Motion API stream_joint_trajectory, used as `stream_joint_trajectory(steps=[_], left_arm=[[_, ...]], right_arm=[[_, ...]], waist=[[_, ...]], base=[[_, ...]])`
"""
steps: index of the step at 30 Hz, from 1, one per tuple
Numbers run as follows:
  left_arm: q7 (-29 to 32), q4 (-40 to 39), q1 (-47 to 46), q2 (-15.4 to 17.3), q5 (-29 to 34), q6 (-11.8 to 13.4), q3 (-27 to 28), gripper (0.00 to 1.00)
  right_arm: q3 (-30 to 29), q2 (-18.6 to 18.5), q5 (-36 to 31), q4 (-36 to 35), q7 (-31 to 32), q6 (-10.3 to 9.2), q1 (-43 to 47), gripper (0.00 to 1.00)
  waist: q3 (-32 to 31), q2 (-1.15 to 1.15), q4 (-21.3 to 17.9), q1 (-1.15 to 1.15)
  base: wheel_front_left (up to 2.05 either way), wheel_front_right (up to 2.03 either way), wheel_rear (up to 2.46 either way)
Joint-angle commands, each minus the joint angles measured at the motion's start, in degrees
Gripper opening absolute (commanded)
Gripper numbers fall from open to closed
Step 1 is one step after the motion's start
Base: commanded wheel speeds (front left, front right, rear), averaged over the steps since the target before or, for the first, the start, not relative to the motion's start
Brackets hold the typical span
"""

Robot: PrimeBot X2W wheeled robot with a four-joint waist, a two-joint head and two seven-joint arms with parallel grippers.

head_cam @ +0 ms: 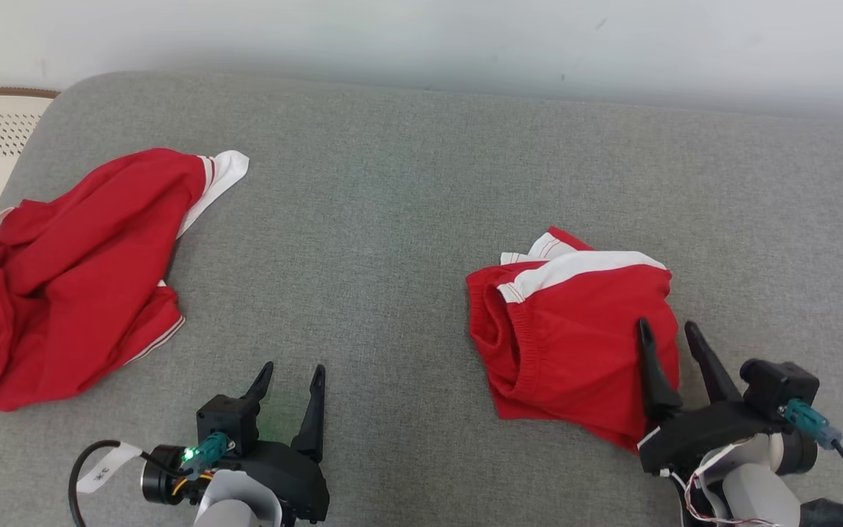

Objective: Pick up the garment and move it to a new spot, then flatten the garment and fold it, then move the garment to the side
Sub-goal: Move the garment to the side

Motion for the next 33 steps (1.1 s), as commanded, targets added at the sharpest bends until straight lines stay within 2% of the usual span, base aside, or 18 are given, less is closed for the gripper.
stream_joint_trajectory(steps=[1, 11, 12, 13, 18, 23, 33], left_arm=[[-0.1, -0.1, 0.5, 0.1, 0.6, 0.0, -0.1, 1.0], [-0.1, -0.2, 0.0, 0.1, 1.2, 0.1, -1.1, 1.0], [-0.1, -0.2, 0.0, 0.1, 1.4, 0.1, -1.3, 1.0], [-0.1, -0.1, 0.0, 0.1, 1.9, -0.1, -1.7, 1.0], [-0.1, -0.4, 0.7, 0.1, 3.6, -0.5, -3.3, 1.0], [-0.1, -0.9, 1.8, 0.1, 4.2, -0.9, -4.6, 1.0], [-0.1, -4.9, 2.8, 0.1, 4.6, -0.1, -6.3, 1.0]], right_arm=[[-0.3, 0.2, 0.1, 0.8, 0.0, 0.02, 0.4, 1.0], [-0.8, 1.6, 1.1, 7.0, 0.0, 0.02, -1.5, 1.0], [-0.7, 1.5, 1.2, 7.5, 0.0, 0.02, -1.9, 0.64], [-0.7, 1.5, 1.2, 7.9, 0.0, 0.02, -2.2, 0.0], [-2.5, 1.1, 0.0, 9.1, 0.0, 0.02, -2.3, 0.0], [-5.5, 0.9, -1.8, 8.7, 0.0, 0.02, -1.0, 0.0], [-7.4, 1.0, -3.5, 8.9, 0.0, 0.02, 0.9, 0.0]], waist=[[0.2, -0.01, 0.3, 0.0], [0.1, -0.01, 2.9, 0.0], [0.1, -0.01, 3.2, 0.0], [-0.1, -0.01, 3.4, 0.0], [-1.1, -0.01, 3.4, 0.0], [-2.5, -0.01, 1.5, 0.0], [-4.0, -0.01, -7.0, 0.0]], base=[[0.0, 0.0, 0.0], [0.0, 0.0, 0.0], [0.0, 0.0, 0.0], [0.0, 0.0, 0.0], [0.0, 0.0, 0.0], [0.0, 0.0, 0.0], [0.0, 0.0, 0.0]])
